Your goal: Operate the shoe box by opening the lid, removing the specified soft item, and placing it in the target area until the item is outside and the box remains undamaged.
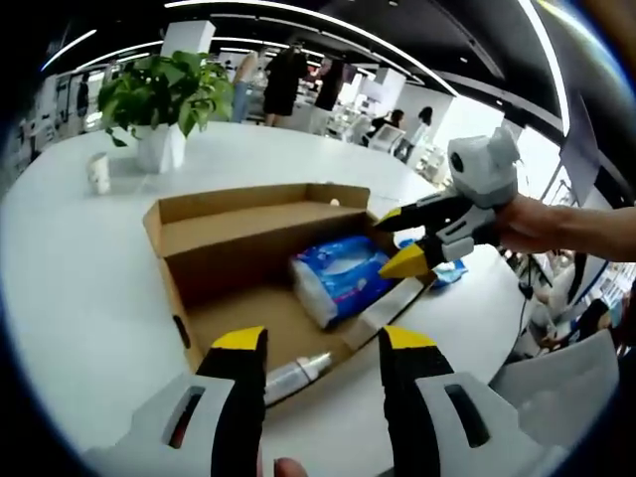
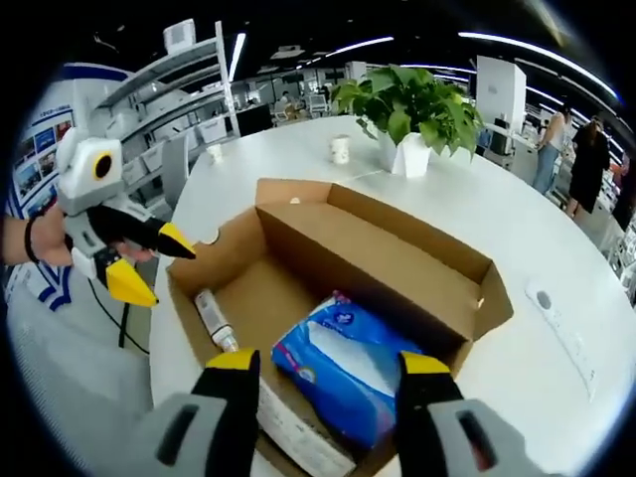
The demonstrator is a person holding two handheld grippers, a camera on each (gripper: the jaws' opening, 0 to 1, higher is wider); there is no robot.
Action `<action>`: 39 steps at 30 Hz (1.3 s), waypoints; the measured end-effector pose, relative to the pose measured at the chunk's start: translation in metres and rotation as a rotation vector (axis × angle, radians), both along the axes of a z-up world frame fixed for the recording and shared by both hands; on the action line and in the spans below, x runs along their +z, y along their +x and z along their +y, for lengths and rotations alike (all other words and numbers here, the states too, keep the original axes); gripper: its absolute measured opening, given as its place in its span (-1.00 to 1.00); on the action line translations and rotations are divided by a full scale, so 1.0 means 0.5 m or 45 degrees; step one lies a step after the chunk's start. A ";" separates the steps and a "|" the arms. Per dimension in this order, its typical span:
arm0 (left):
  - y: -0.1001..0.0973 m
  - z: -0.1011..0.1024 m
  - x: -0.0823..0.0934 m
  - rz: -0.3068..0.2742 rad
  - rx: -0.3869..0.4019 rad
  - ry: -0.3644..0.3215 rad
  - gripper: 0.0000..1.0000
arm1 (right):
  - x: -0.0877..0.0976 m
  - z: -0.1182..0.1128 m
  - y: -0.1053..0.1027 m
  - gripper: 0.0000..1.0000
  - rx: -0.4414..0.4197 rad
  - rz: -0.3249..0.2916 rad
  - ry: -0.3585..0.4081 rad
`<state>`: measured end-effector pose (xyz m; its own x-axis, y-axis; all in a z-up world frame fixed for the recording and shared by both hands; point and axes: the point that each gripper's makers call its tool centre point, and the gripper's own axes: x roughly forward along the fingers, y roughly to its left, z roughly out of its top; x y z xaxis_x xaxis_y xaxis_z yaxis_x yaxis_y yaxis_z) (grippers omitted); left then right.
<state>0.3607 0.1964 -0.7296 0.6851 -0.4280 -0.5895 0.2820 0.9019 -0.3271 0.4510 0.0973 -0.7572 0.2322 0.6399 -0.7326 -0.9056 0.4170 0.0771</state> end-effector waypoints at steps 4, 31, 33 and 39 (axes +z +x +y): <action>0.000 0.003 -0.008 0.006 -0.007 0.001 -0.09 | -0.009 0.002 0.024 0.06 0.020 -0.020 -0.024; -0.010 0.031 -0.030 0.019 0.035 -0.022 -0.09 | -0.109 0.019 0.047 0.33 0.307 -0.096 -0.282; -0.011 0.033 -0.033 0.024 0.035 -0.017 -0.09 | -0.109 0.022 0.047 0.33 0.313 -0.099 -0.281; -0.007 0.038 -0.034 0.022 0.034 -0.015 -0.08 | -0.118 0.026 0.047 0.37 0.364 -0.110 -0.325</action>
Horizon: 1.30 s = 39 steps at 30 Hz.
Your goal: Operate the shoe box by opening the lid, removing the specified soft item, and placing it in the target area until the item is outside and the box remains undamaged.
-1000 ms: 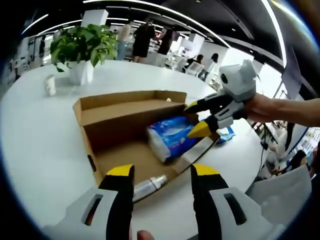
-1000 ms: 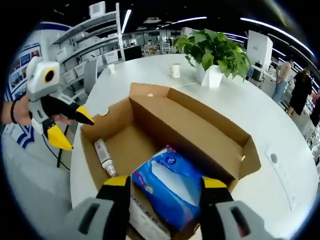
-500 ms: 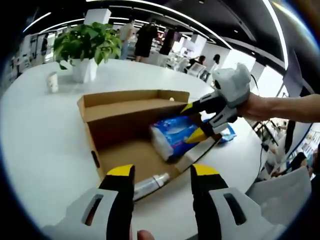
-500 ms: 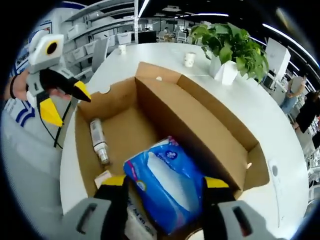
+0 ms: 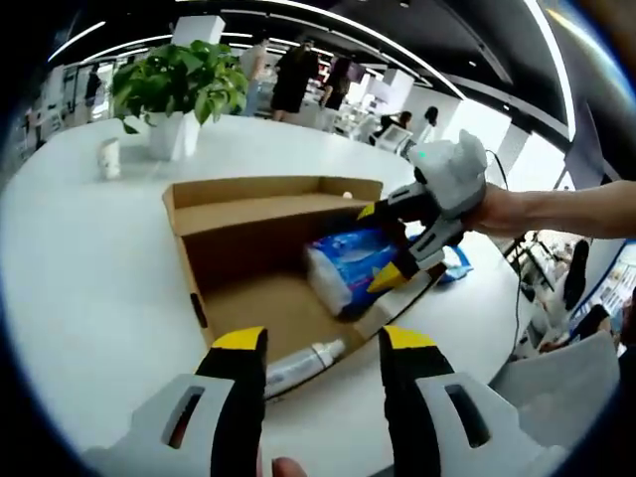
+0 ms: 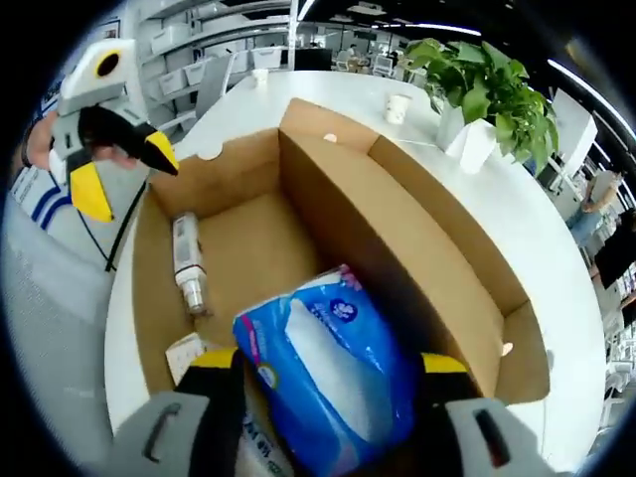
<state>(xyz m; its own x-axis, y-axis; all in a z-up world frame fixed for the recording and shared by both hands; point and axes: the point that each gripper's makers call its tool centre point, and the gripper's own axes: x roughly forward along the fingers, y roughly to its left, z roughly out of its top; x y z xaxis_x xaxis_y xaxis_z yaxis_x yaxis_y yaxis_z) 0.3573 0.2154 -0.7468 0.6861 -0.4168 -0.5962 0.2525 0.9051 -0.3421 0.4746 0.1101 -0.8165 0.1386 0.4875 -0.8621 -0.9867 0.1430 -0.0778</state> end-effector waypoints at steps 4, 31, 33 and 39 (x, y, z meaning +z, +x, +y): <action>0.002 0.001 -0.002 0.004 -0.002 -0.003 -0.07 | -0.008 -0.003 -0.002 0.32 0.042 -0.018 -0.042; -0.012 0.003 0.004 0.007 -0.043 0.025 0.00 | -0.074 0.001 -0.013 0.26 0.132 0.030 -0.192; -0.014 0.001 0.002 0.010 -0.040 0.018 0.00 | -0.076 0.001 -0.010 0.25 0.125 0.027 -0.188; -0.018 -0.006 0.001 0.014 -0.040 0.009 -0.01 | -0.073 0.000 -0.014 -0.03 0.102 0.033 -0.151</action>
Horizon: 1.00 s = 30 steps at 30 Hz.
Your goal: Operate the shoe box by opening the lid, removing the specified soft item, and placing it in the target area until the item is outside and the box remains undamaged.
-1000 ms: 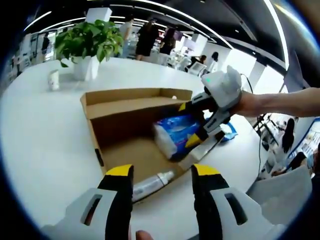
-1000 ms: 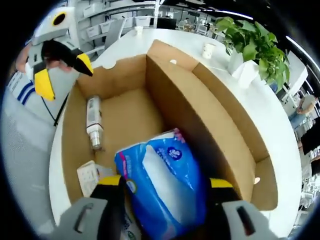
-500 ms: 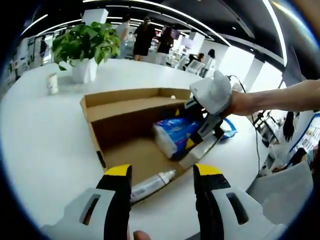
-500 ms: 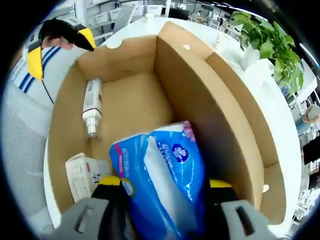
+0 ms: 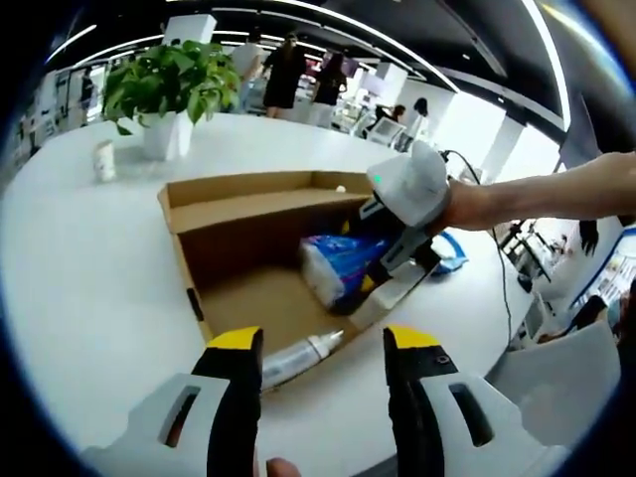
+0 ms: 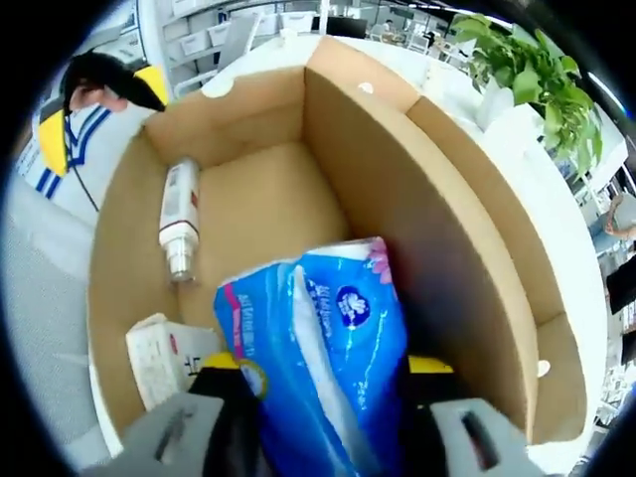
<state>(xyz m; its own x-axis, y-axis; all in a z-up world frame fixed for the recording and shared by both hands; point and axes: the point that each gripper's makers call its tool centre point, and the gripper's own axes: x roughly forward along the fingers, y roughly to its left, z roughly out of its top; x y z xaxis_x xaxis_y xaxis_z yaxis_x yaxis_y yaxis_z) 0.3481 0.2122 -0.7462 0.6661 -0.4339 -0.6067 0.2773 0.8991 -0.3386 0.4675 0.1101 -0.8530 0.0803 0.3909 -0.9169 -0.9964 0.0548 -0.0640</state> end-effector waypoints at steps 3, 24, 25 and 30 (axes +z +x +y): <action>-0.007 -0.007 0.004 0.003 -0.008 -0.001 -0.02 | 0.007 0.002 -0.004 -0.19 -0.041 -0.004 0.054; -0.021 0.018 0.015 -0.003 0.016 0.005 -0.03 | 0.059 0.019 -0.024 -0.36 -0.083 -0.009 0.143; -0.023 0.017 0.018 -0.005 0.016 0.009 -0.03 | 0.062 0.020 -0.025 -0.36 -0.080 -0.012 0.145; -0.022 0.017 0.021 -0.012 0.013 0.013 -0.02 | 0.075 0.023 -0.019 -0.36 -0.075 -0.018 0.158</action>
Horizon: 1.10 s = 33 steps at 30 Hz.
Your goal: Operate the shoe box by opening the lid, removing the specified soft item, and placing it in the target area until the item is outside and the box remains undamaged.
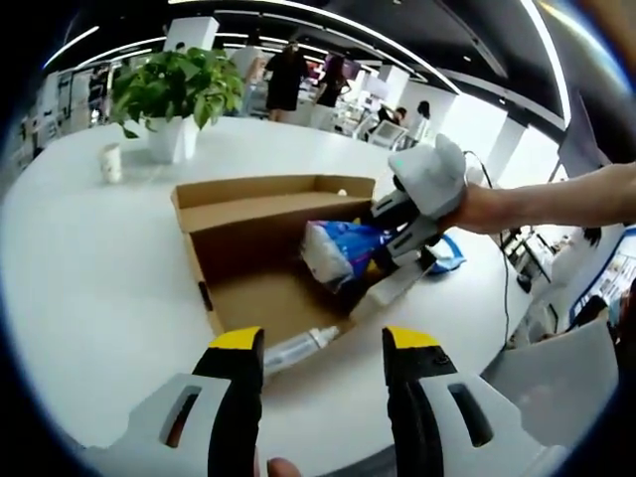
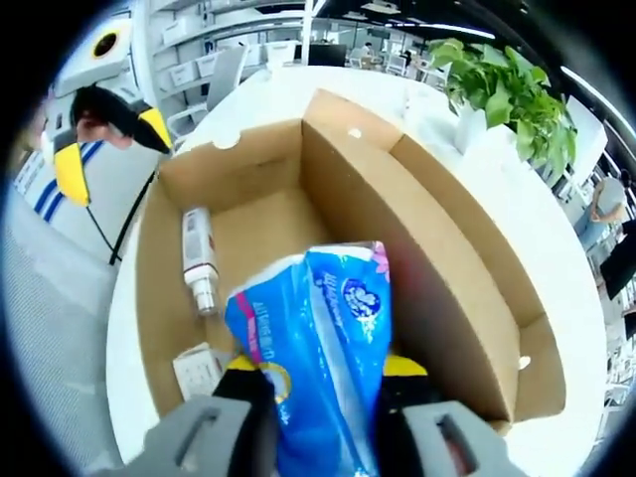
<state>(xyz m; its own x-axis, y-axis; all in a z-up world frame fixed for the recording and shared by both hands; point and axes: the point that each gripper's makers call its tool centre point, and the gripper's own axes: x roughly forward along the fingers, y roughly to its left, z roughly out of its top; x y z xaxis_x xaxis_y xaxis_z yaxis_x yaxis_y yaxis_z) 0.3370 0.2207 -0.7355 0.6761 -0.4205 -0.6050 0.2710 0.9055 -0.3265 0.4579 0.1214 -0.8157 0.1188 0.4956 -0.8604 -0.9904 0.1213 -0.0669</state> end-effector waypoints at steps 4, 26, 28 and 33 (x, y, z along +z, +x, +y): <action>-0.001 -0.003 0.005 -0.006 -0.003 0.000 -0.02 | 0.014 0.003 0.002 -0.36 0.010 -0.014 0.011; -0.003 -0.027 0.033 -0.030 -0.025 0.024 0.00 | 0.104 0.009 -0.013 -0.36 0.048 -0.080 0.060; -0.002 -0.031 0.034 -0.031 -0.030 0.027 0.00 | 0.114 0.007 -0.013 -0.36 0.039 -0.083 0.074; 0.002 -0.043 0.035 -0.030 -0.039 0.029 0.01 | 0.131 0.000 -0.011 -0.35 0.036 -0.094 0.086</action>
<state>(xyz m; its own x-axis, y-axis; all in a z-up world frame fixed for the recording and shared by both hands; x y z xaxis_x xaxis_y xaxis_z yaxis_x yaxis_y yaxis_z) 0.3382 0.1992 -0.7179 0.6771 -0.4277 -0.5988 0.3063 0.9037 -0.2992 0.4523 0.1215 -0.7501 0.1657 0.5564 -0.8142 -0.9862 0.0999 -0.1323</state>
